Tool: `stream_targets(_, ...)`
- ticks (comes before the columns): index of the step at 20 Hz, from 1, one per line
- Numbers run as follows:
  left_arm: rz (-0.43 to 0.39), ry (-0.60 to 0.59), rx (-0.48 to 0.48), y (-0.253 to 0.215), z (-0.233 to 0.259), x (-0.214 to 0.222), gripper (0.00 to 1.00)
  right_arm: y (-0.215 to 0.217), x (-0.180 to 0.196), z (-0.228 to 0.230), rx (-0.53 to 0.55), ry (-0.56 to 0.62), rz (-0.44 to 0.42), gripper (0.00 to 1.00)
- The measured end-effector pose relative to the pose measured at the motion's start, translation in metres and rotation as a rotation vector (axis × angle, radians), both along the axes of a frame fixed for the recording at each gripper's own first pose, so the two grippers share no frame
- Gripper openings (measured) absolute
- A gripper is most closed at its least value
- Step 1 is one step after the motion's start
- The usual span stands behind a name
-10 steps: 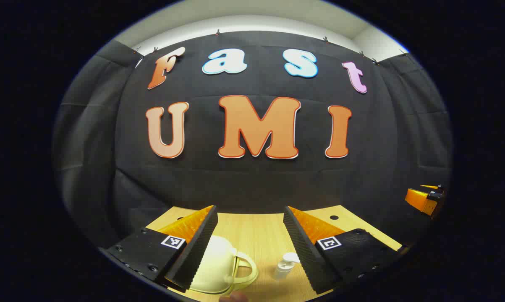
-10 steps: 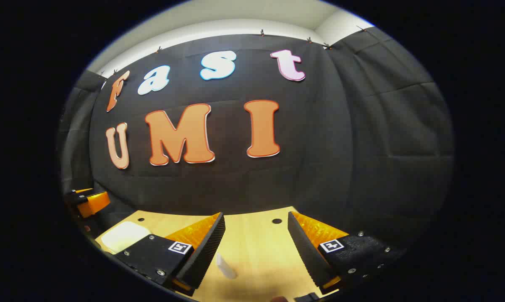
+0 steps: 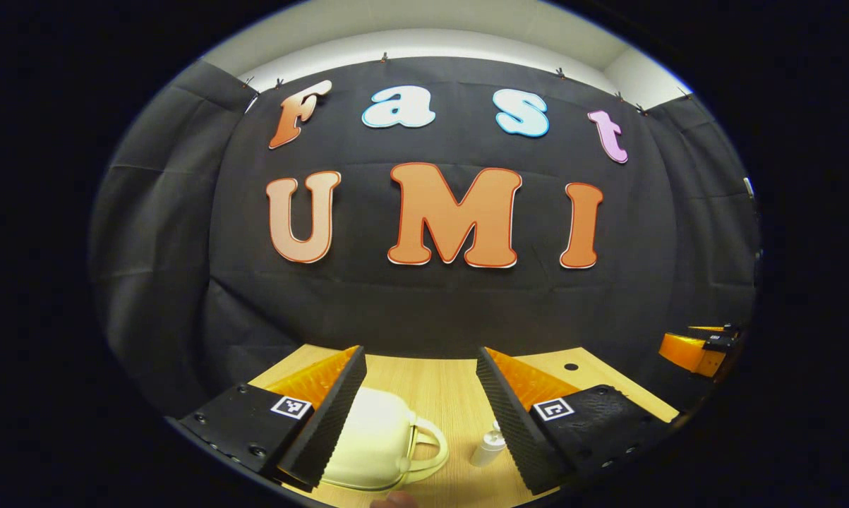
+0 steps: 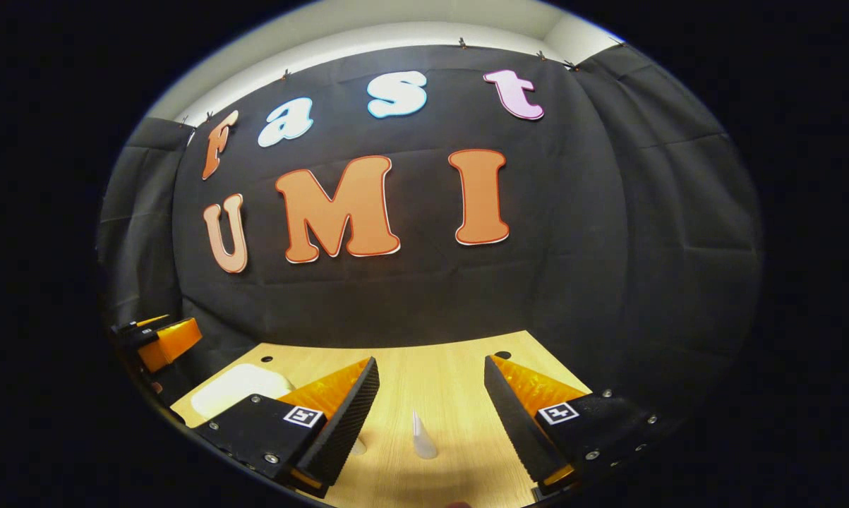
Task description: First open the suitcase, pack the skin care products into it, and then close the suitcase.
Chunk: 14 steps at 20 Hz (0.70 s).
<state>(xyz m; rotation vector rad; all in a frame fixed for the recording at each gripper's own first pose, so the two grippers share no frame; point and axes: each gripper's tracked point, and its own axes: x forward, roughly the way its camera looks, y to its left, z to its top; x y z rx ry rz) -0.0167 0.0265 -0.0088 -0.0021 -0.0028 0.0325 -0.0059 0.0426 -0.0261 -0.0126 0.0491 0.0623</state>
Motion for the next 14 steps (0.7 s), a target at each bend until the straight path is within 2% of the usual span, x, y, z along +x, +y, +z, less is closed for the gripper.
stream_targets(8, -0.001, -0.030, 0.084, 0.014, 0.004, 0.001, 0.96, 0.013, 0.003, 0.002, -0.013, -0.004, -0.004, 0.95)
stream_targets(14, 0.042, -0.028, 0.186, 0.018, -0.002, 0.011, 0.99, 0.014, 0.009, -0.012, -0.028, 0.034, -0.001, 0.95)
